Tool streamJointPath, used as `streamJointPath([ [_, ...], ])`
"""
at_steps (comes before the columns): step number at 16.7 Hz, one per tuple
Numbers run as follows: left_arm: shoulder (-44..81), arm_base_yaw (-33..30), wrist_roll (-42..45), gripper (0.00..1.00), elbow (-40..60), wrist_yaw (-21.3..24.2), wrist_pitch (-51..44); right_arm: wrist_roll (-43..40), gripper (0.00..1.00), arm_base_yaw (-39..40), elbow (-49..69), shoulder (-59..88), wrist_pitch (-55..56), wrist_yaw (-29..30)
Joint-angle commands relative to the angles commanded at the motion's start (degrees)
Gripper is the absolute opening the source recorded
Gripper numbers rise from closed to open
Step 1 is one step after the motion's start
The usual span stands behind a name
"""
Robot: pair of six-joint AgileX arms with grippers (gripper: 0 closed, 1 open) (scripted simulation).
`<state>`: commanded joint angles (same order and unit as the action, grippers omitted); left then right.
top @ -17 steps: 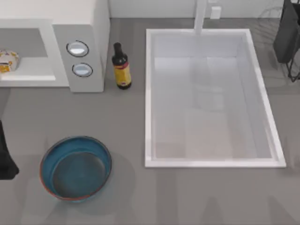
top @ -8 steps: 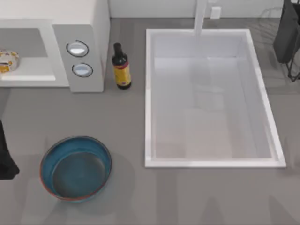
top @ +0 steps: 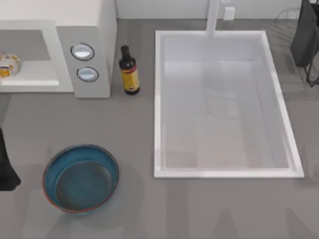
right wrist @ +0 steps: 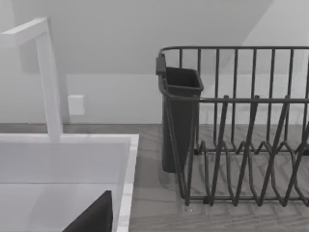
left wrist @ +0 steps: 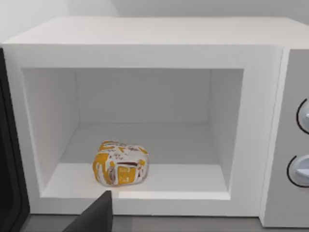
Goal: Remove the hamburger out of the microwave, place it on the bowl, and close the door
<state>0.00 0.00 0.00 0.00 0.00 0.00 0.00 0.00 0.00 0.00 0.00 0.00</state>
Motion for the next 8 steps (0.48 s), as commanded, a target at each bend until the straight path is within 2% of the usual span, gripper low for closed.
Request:
streamJointPath([
  [4, 1.6, 0.1, 0.1, 1.0, 0.7, 0.1, 0.7, 0.0, 1.0, 0.0, 0.0, 0.0, 0.0, 0.0],
  [8, 11.6, 0.9, 0.4, 1.0, 4.7, 1.0, 5.3, 0.0, 1.0, 0.0, 0.0, 0.0, 0.0, 0.0],
])
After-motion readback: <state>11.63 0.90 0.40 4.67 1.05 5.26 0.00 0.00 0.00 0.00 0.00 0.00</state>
